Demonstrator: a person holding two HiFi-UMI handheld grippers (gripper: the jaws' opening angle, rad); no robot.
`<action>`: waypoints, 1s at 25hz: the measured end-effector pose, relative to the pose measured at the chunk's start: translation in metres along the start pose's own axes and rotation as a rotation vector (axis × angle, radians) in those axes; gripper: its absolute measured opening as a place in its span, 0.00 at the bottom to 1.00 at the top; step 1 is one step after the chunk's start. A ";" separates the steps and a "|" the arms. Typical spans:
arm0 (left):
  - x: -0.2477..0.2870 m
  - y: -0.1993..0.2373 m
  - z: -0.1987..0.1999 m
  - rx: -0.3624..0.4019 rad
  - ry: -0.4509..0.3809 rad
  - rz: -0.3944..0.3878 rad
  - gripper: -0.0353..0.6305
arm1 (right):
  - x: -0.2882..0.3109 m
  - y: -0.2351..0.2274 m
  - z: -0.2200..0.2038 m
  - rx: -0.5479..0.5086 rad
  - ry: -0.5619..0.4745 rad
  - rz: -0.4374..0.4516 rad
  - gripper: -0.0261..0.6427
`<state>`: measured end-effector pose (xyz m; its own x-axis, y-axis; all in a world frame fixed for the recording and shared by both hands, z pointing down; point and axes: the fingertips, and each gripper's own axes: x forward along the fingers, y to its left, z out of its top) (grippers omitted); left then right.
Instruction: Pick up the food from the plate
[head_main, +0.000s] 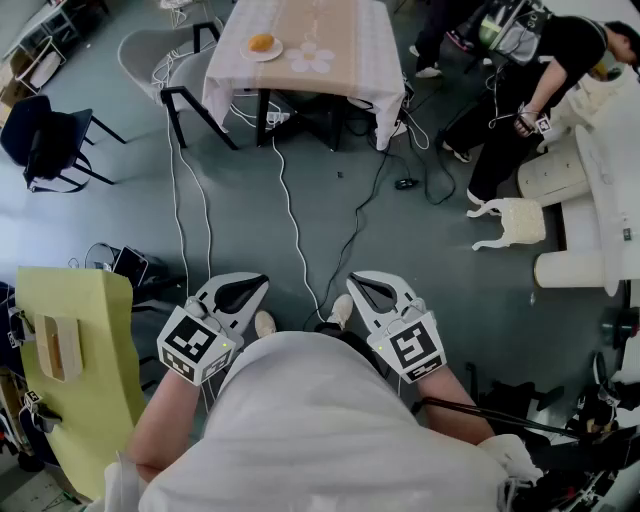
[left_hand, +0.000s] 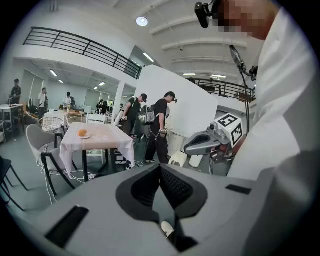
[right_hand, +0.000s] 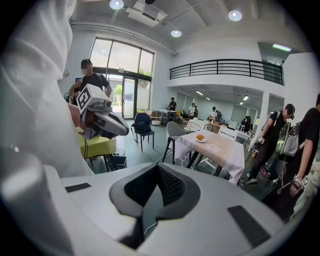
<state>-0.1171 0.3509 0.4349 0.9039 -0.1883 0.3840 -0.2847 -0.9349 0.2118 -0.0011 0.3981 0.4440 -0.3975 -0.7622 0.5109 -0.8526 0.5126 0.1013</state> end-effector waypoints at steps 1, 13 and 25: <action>0.004 -0.001 0.001 0.002 -0.001 0.000 0.07 | -0.001 -0.003 -0.002 0.001 0.000 -0.001 0.06; 0.079 -0.021 0.028 0.003 0.026 0.051 0.07 | -0.025 -0.077 -0.033 0.003 -0.029 0.036 0.06; 0.143 -0.009 0.058 -0.040 0.025 0.154 0.07 | -0.005 -0.161 -0.059 -0.035 -0.054 0.115 0.06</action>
<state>0.0336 0.3153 0.4360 0.8406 -0.3206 0.4365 -0.4322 -0.8828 0.1839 0.1579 0.3425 0.4752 -0.5105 -0.7175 0.4739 -0.7884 0.6105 0.0749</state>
